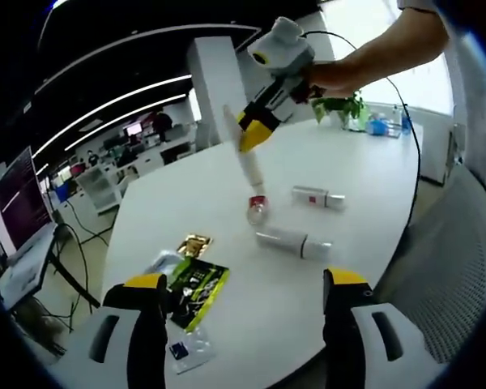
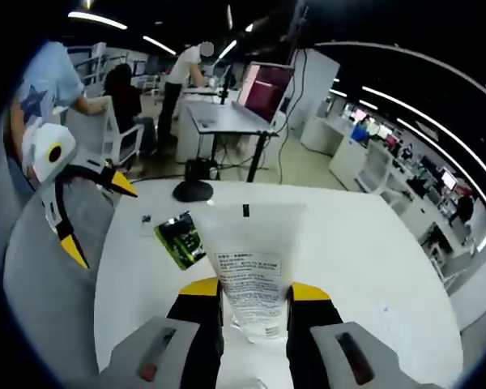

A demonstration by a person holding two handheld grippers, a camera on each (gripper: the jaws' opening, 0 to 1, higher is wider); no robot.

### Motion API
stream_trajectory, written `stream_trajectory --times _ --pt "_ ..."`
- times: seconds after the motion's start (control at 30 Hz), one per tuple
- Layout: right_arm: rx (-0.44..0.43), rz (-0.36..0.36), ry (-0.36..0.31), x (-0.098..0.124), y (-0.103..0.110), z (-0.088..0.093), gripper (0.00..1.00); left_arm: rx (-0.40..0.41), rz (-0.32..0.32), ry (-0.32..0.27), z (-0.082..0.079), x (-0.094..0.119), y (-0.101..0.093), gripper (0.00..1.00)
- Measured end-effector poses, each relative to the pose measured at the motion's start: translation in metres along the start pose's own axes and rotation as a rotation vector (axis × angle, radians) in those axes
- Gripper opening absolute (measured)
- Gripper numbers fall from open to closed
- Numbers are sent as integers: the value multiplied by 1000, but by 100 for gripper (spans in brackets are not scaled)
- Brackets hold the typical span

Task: Arrange the skincare products in the storage area until every visible bottle or jar stands upright without overlapping.

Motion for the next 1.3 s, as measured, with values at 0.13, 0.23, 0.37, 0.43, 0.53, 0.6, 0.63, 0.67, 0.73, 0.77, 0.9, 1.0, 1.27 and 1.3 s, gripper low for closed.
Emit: stream_trajectory --times 0.13,0.23,0.37,0.43,0.53,0.6,0.63,0.67,0.73,0.77,0.9,1.0,1.27,1.3 --pt "-112 19 -70 14 9 -7 22 -1 12 6 1 -1 -3 74" --pt "-154 17 -93 20 17 -8 22 2 18 0 0 -1 -4 74" --pt "-168 0 -92 22 32 -7 22 8 21 -1 0 0 -4 73" --pt "-148 -12 -82 24 45 -5 22 15 25 -2 0 0 -4 73" --pt "-156 -26 -86 26 56 -5 22 21 38 -10 -1 0 -7 73" --pt "-170 -31 -100 28 64 -7 22 29 46 -19 -3 1 -7 73" --pt "-173 -33 -106 30 68 -8 22 40 49 -22 -4 1 -7 73" --pt "-186 -36 -114 31 70 -9 22 66 69 -30 -5 2 -9 72" --pt "-252 -65 -142 32 77 -11 22 129 147 -38 -8 3 -19 66" --pt "-279 -71 -163 33 79 -13 22 129 163 -37 -8 3 -21 65" --pt "-330 -68 -196 40 81 -13 22 128 170 -80 -16 5 -23 70" --pt "-351 -66 -206 44 80 -12 22 148 170 -78 -16 3 -21 73" --pt "-398 -97 -267 60 84 -21 22 222 293 -112 -29 8 -36 67" --pt "-411 -110 -278 62 86 -22 22 224 318 -121 -31 9 -39 62"
Point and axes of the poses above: the point that each gripper's makers call its tool centre point, and the gripper's own axes: x roughly backward along the fingers, y roughly to its left, z roughly out of its underside, the point moved 1 cm from there along x, roughly backward along the fingers, and after that the axes turned 1 degree about y, right-handed, at the moved point
